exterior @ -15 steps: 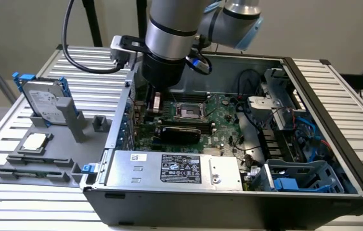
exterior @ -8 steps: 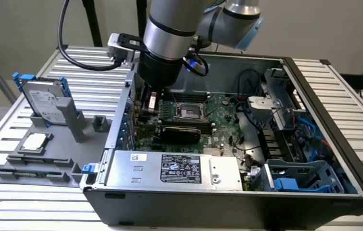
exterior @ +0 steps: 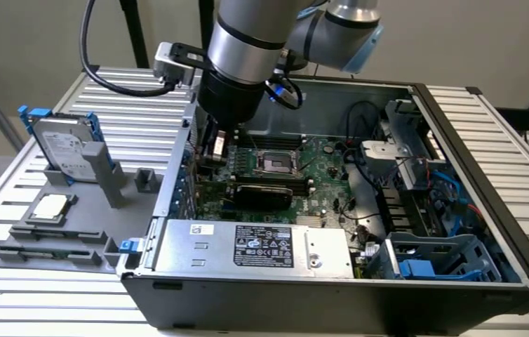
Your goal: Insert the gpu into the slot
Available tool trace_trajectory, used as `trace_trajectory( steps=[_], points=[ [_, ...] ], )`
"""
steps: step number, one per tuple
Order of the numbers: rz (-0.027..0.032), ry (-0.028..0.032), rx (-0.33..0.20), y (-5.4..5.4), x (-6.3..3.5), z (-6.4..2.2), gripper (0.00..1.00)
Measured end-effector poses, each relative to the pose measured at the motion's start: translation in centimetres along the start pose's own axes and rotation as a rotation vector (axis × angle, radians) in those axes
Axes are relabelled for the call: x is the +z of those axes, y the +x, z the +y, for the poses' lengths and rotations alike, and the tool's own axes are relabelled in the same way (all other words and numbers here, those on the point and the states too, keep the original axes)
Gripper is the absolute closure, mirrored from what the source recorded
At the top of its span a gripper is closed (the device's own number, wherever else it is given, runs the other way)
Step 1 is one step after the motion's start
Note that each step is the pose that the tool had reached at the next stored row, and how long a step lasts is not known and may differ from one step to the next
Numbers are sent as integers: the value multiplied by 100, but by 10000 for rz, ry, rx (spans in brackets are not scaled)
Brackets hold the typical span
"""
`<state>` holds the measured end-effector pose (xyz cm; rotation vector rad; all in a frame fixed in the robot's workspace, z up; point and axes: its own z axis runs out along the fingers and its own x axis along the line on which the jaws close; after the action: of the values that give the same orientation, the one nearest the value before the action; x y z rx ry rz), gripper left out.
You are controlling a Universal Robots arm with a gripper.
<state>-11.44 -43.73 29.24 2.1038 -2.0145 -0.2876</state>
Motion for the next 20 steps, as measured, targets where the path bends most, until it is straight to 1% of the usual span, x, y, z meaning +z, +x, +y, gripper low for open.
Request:
trace_trajectory(
  steps=[4,6,20],
  points=[
    [6,-80,-1,0,1,7,89],
    [4,-107,-2,0,2,10,89],
    [5,-206,-3,-10,6,26,89]
  ],
)
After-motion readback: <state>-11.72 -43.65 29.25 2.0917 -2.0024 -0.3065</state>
